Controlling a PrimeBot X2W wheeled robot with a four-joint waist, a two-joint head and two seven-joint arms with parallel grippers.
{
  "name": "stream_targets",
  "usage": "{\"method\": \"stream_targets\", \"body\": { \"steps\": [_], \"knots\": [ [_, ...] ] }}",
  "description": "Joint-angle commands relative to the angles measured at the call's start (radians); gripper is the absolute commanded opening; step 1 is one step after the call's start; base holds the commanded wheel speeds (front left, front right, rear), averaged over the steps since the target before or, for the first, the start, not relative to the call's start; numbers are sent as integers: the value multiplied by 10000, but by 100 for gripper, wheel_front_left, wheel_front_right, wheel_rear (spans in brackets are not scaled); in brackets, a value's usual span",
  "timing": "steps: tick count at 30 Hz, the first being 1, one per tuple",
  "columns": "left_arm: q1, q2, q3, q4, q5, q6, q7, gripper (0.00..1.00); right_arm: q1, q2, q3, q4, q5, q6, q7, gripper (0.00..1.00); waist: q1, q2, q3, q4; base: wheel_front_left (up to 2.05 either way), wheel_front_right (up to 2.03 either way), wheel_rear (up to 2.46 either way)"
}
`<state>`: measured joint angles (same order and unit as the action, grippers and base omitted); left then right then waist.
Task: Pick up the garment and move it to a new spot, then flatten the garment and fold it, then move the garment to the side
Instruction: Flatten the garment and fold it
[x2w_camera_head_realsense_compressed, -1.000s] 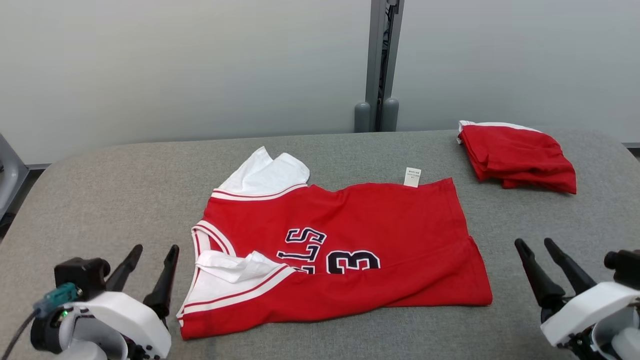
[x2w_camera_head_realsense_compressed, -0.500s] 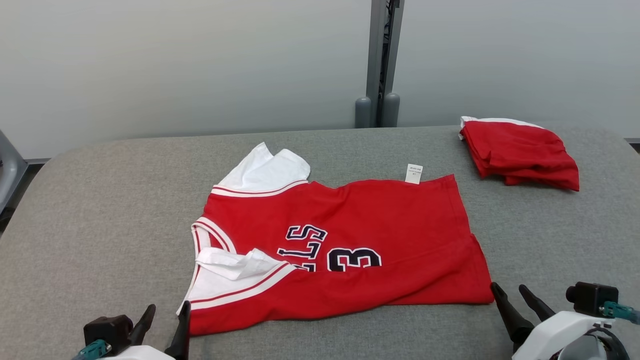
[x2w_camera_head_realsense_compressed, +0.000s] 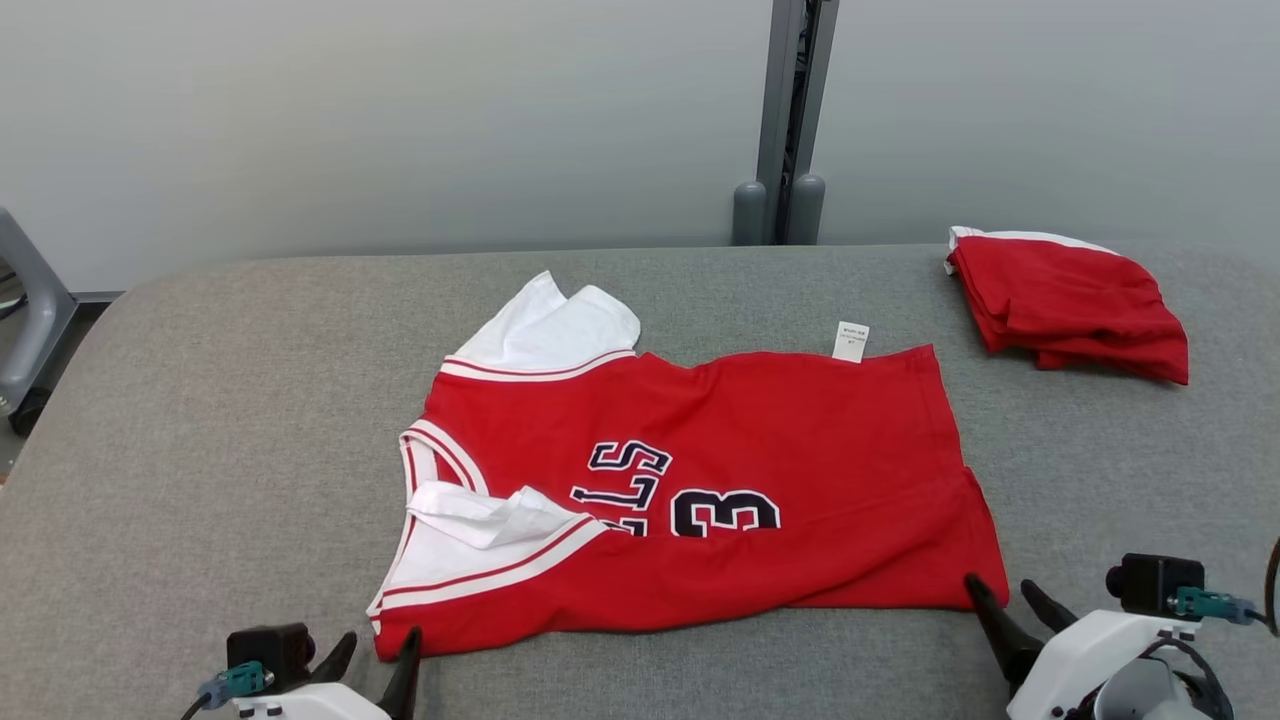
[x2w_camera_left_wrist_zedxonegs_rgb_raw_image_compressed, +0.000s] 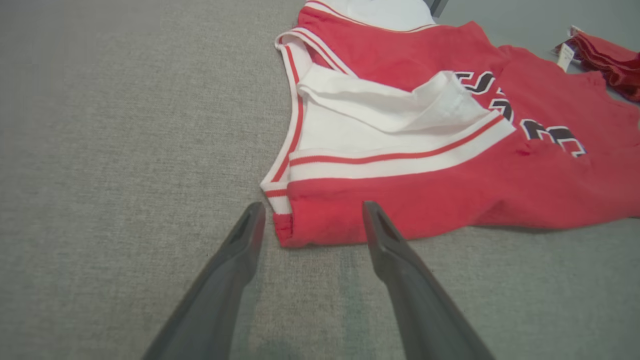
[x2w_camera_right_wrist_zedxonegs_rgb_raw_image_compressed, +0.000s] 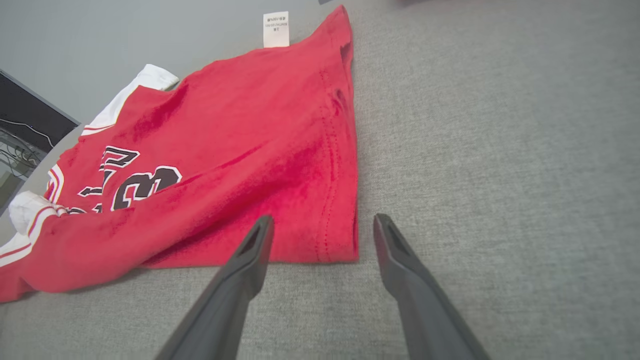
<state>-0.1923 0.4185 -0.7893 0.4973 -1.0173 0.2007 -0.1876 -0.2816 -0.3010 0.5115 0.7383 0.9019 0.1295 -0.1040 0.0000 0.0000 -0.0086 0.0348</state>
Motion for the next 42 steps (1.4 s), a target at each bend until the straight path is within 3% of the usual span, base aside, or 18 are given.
{"method": "stream_targets", "body": {
  "steps": [1, 14, 15, 16, 17, 18, 19, 30, 35, 42],
  "knots": [
    [-150, -19, 9, 195, -86, -85, 16, 100, -56, -15, 10, 67, -57, 23, 69, 100, 0, 0, 19, 2, 0, 0, 0],
    [-808, -769, -102, 1861, -422, -935, 349, 100, -138, 183, 257, 40, 54, 25, 520, 100, 0, 0, 190, -57, 0, 0, 0],
    [-868, -784, -106, 1948, -432, -985, 339, 81, -126, 188, 284, 24, 84, 23, 517, 83, 0, 0, 186, -59, 0, 0, 0],
    [-928, -821, -100, 2038, -440, -1034, 313, 44, -116, 186, 301, 6, 106, 25, 539, 58, 0, 0, 179, -61, 0, 0, 0],
    [-953, -866, -99, 2112, -439, -1066, 290, 18, -105, 176, 316, -4, 126, 25, 549, 38, 0, 0, 171, -62, 0, 0, 0],
    [-956, -910, -110, 2182, -443, -1126, 291, 0, -92, 167, 333, -20, 150, 25, 541, 19, 0, 0, 161, -60, 0, 0, 0],
    [-974, -952, -129, 2252, -451, -1144, 287, 0, -77, 157, 358, -47, 144, 25, 525, 0, 0, 0, 150, -60, 0, 0, 0],
    [-990, -824, -182, 2413, -375, -1387, 174, 0, 76, -123, 638, -513, 524, 25, 518, 0, 0, 0, -79, -39, 0, 0, 0],
    [-689, -399, -272, 1957, -332, -1380, 368, 0, 357, -573, 852, -1119, 876, 23, 899, 0, 0, 0, -263, -29, 0, 0, 0],
    [-39, 307, -334, 765, -405, -993, 753, 0, 1116, -1422, 866, -2150, 1418, 23, 1433, 0, 0, 0, -538, -34, 0, 0, 0]
  ]
}}
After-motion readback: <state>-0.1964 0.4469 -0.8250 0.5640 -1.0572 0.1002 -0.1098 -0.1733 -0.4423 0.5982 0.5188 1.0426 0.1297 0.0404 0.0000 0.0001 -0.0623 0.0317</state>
